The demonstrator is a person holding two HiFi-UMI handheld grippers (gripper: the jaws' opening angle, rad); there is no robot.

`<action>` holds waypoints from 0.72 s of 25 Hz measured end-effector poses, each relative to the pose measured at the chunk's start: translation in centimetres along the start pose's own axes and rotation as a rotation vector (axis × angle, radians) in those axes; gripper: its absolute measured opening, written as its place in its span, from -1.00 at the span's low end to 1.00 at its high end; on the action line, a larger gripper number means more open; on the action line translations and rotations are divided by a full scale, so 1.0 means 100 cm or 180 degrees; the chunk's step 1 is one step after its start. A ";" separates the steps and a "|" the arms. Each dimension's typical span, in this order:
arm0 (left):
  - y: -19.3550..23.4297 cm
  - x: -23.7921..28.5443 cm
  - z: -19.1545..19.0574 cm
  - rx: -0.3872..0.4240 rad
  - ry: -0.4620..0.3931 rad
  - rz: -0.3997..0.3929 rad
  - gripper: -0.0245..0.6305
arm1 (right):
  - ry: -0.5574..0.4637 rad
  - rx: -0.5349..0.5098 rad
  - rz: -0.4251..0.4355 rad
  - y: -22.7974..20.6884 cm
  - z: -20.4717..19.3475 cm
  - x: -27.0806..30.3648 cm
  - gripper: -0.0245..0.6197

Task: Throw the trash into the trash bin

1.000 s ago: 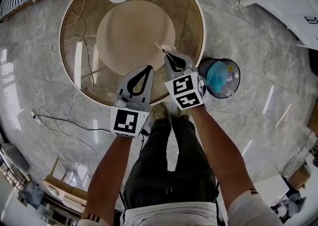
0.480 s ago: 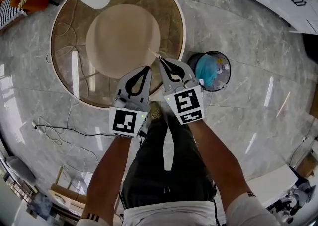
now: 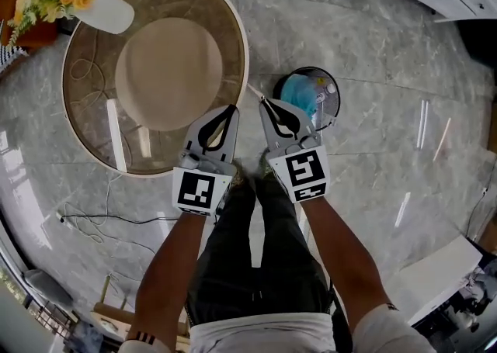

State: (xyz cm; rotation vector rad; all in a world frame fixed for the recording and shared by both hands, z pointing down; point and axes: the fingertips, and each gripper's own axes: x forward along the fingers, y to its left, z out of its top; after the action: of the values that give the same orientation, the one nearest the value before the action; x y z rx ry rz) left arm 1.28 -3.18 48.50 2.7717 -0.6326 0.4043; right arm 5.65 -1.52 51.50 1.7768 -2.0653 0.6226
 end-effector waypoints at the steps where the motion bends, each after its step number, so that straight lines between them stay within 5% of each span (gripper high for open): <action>1: -0.006 0.004 0.000 0.0031 -0.0023 -0.0022 -0.93 | 0.0003 0.0018 -0.0042 -0.008 -0.003 -0.006 -0.91; 18: -0.095 0.069 0.002 0.0119 0.0066 -0.0355 -0.93 | 0.0499 0.0251 -0.0538 -0.129 -0.091 -0.069 -0.90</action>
State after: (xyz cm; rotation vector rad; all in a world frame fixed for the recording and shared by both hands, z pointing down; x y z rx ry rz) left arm 11.59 2.36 48.72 2.8179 -0.4674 0.4243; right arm 19.22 7.55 56.86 1.8582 -1.7891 0.7759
